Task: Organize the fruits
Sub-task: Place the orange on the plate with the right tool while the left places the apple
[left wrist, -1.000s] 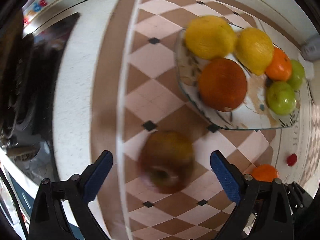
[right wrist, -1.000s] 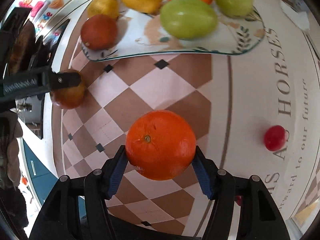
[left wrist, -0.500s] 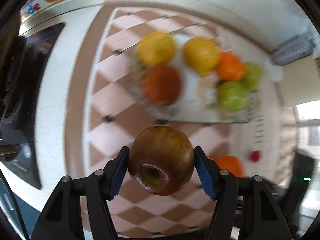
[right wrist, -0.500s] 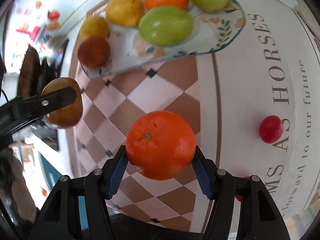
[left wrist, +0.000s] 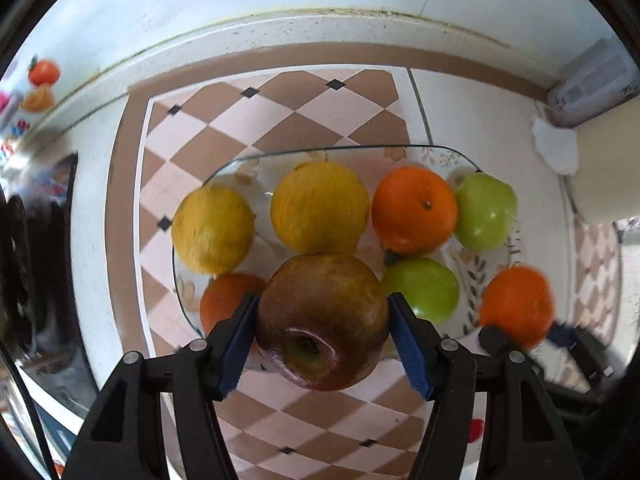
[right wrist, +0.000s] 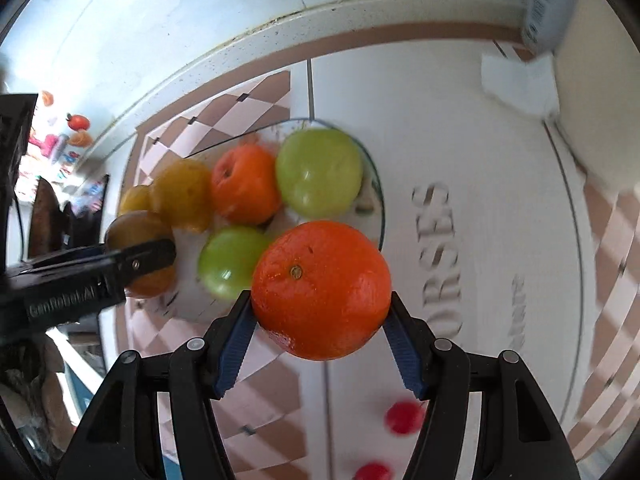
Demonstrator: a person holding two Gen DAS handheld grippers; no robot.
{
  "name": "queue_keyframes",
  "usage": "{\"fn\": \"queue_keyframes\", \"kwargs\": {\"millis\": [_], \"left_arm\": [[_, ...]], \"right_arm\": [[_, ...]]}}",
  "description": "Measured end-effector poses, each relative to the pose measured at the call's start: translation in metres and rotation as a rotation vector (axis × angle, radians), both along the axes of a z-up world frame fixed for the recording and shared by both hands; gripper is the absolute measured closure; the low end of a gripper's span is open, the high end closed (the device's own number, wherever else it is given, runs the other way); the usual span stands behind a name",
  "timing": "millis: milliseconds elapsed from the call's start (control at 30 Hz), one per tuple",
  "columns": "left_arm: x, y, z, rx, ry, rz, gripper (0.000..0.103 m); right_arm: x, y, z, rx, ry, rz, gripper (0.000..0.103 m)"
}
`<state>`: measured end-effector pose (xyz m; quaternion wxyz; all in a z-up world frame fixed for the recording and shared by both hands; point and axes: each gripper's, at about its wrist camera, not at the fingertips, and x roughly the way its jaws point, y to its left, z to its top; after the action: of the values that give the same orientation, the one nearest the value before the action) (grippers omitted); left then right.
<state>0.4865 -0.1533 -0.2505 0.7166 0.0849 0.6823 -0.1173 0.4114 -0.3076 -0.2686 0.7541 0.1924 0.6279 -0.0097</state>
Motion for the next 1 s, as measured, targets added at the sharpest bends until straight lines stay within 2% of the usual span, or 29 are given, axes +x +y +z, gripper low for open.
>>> {"fn": "queue_keyframes", "kwargs": {"millis": [100,233,300,367,467,533,633,800,1000], "left_arm": [[0.005,-0.004,-0.005,0.013,0.013,0.0,0.04],[0.006,0.0,0.004,-0.011,-0.022,0.023,0.038],[0.007,0.001,0.01,-0.025,-0.033,0.022,0.029],[0.009,0.001,0.013,-0.03,-0.042,0.026,0.017],[0.007,0.003,0.014,-0.029,-0.043,0.042,0.013],[0.003,0.008,0.015,-0.03,-0.039,0.057,0.006],[-0.003,0.012,0.02,-0.024,-0.063,0.083,0.006],[-0.027,0.033,0.032,0.013,-0.134,0.117,0.006],[-0.057,0.054,0.043,0.033,-0.175,0.146,0.006]], "right_arm": [[0.012,-0.006,-0.006,-0.016,0.02,0.014,0.037],[0.014,-0.004,-0.012,-0.007,0.032,0.029,0.036],[0.013,-0.003,-0.012,0.004,0.024,0.03,0.035],[0.015,-0.003,-0.009,0.023,0.002,0.03,0.023],[0.017,-0.002,-0.003,0.032,-0.013,0.024,0.021],[0.017,-0.004,0.002,0.024,-0.019,0.015,0.02],[0.013,-0.006,0.01,-0.005,-0.025,0.013,0.009],[-0.004,0.004,0.029,-0.106,-0.04,0.043,0.009],[-0.026,0.025,0.054,-0.169,-0.072,0.068,0.009]]}}
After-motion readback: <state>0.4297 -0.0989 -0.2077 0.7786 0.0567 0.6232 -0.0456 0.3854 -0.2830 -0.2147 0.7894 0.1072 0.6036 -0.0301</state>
